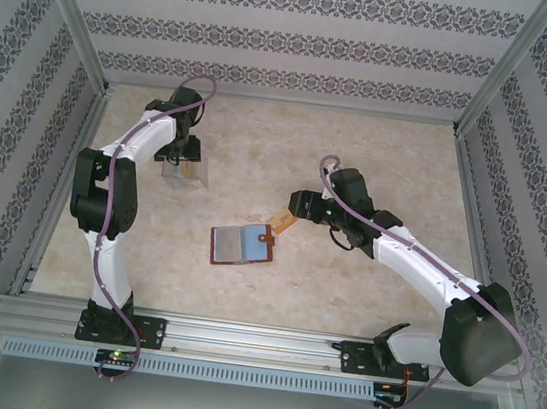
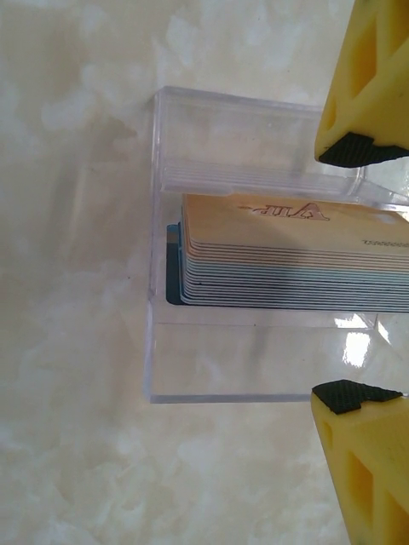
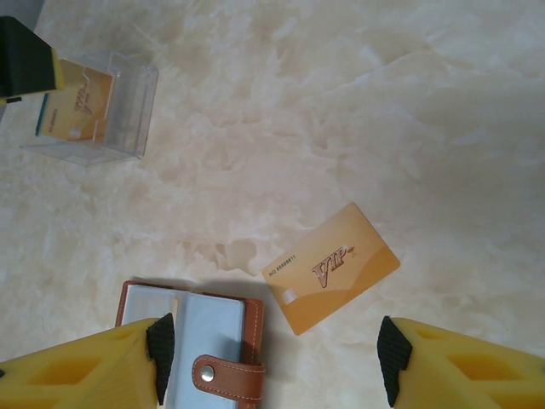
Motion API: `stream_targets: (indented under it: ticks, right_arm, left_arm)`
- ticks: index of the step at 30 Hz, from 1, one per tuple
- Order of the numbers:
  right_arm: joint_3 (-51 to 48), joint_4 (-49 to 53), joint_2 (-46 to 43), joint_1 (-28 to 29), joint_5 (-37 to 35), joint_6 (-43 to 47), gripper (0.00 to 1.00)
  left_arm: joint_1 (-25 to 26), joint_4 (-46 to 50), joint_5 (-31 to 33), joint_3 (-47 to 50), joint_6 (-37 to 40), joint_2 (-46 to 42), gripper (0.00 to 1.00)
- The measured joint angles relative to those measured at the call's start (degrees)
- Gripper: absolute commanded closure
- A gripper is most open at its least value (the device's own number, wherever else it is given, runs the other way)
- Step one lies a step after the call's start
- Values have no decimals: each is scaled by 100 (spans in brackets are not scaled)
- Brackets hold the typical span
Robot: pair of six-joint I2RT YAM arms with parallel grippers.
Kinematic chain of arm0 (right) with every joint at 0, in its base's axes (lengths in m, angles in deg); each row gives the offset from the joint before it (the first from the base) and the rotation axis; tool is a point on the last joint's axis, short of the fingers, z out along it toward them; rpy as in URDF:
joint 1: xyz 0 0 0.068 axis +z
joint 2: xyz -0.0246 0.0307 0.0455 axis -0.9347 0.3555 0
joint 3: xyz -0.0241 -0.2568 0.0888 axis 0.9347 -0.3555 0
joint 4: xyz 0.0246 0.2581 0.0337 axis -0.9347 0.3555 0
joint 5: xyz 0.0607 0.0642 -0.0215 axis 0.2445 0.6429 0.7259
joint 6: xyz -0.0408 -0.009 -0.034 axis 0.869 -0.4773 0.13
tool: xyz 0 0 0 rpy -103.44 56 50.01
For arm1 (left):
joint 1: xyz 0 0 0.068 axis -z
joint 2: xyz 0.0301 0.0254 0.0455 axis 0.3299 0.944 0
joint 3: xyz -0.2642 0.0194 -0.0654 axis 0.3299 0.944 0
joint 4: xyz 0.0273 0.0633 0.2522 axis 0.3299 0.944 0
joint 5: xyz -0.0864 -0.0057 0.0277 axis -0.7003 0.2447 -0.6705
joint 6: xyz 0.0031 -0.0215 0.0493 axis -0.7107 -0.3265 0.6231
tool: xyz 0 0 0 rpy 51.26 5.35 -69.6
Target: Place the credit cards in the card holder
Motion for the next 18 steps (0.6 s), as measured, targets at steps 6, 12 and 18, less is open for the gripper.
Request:
stream_targets:
  ticks: [6,12,18]
  right_arm:
    - [-61,-35,-26,-39,-2,-4,34]
    - [-72,-39,-26,-39,2,-4,34]
    - [-72,-42,-42,-39,9,-7,34]
  left_arm:
    - [-7,127,107,-46,66,79,34]
    - [-9,179,337,-52,83,131,35]
    - [-7,232,446,-52,85,254,35]
